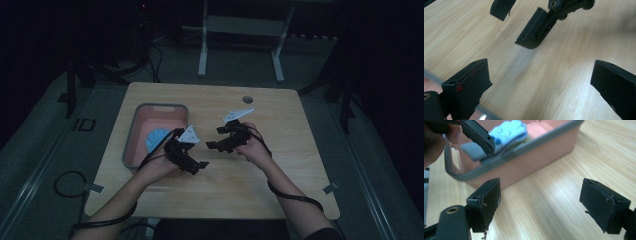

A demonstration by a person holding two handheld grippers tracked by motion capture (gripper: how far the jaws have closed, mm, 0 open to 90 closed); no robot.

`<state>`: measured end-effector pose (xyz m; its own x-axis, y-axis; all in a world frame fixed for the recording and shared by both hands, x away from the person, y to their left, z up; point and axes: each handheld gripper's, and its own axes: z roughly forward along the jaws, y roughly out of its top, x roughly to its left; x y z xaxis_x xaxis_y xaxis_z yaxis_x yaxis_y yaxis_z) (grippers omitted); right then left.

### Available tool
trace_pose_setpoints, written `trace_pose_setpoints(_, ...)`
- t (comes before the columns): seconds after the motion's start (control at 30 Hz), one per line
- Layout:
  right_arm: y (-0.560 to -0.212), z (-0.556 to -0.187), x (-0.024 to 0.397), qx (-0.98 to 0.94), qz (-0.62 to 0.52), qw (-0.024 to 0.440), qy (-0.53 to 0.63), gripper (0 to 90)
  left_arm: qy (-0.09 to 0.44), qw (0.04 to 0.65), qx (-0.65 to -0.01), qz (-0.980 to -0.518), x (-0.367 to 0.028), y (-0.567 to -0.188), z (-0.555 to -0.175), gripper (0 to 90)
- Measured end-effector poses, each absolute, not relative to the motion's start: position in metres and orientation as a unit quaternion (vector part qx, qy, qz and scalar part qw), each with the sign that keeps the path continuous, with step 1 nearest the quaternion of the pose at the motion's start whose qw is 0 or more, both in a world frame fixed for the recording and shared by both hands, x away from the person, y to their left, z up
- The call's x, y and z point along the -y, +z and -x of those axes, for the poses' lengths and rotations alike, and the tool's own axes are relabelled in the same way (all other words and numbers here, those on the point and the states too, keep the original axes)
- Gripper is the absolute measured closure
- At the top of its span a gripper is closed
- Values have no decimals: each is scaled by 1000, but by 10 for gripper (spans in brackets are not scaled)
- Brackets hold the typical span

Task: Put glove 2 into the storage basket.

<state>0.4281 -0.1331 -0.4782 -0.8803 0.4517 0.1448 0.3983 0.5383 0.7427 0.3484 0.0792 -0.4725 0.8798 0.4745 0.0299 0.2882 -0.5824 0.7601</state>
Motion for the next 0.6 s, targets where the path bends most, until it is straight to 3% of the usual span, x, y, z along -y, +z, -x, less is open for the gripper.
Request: trace_pose_setpoints(0.6,-503,-412,204,-861,-286,38,419,172,74,407,-157,-897,-18,-497,-337,25)
